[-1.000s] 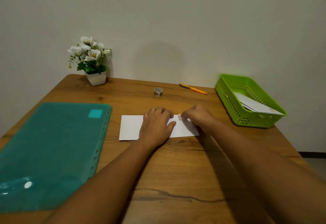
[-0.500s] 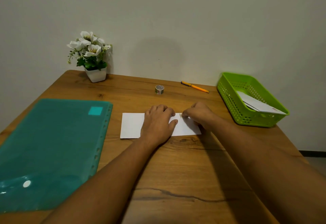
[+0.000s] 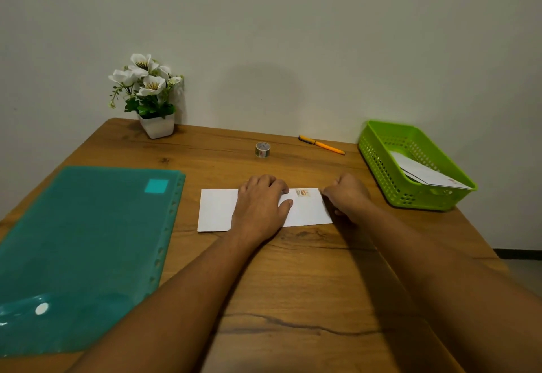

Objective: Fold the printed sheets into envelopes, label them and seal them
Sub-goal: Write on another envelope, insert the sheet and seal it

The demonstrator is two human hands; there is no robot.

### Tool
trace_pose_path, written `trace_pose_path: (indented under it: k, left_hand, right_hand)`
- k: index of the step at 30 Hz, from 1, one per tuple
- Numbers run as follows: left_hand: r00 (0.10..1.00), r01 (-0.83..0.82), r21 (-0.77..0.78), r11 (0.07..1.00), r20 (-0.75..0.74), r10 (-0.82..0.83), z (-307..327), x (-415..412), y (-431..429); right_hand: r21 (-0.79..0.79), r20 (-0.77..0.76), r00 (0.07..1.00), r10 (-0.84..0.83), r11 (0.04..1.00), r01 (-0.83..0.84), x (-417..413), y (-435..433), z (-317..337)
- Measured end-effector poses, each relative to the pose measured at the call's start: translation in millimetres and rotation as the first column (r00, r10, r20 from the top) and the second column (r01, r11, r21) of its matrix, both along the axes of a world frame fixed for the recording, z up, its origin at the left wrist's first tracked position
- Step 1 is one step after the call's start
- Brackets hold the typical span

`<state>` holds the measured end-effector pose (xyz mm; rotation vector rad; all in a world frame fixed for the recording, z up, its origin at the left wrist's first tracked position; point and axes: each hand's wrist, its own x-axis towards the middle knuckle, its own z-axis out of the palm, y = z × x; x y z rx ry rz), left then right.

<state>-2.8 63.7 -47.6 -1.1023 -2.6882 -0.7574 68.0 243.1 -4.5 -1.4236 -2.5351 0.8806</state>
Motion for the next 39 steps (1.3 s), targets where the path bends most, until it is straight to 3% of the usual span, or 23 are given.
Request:
trace_pose_path:
  k: [3, 8, 20, 25, 31, 39]
  left_hand:
    - [1.0, 0.005, -0.002, 1.0, -0.002, -0.005, -1.0, -0.9, 0.4]
    - [1.0, 0.001, -0.015, 1.0, -0.01, -0.001, -0.2, 0.0, 0.9]
    - [1.0, 0.004, -0.047, 0.999, -0.003, -0.004, 0.9, 0.1, 1.1]
    - [1.0, 0.003, -0.053, 0.999, 0.016, -0.003, 1.1, -0.6, 1.3]
    - [1.0, -0.006, -0.038, 0.999, 0.004, 0.006, 0.2, -1.0, 1.5]
    - [1.0, -0.001, -0.034, 0.999, 0.021, 0.002, 2.2, 0.1, 0.8]
  right_hand:
    - [0.072, 0.001, 0.996, 0.093, 0.993, -0.093, 3.3, -3.6, -7.0]
    - [0.158, 0.21, 0.971, 0.113, 0.976, -0.147, -9.0, -19.2, -1.5]
    - [-0.002, 0.259, 0.958, 0.12, 0.992, -0.124, -23.3, -16.5, 3.9]
    - [0.106, 0.267, 0.962, 0.064, 0.99, -0.096, -26.1, -22.8, 1.0]
    - [0.104, 0.22, 0.965, 0.142, 0.98, -0.168, -11.8, -17.2, -3.7]
    - [0.163, 0.205, 0.976, 0.074, 0.981, -0.108, -11.9, -12.6, -5.7]
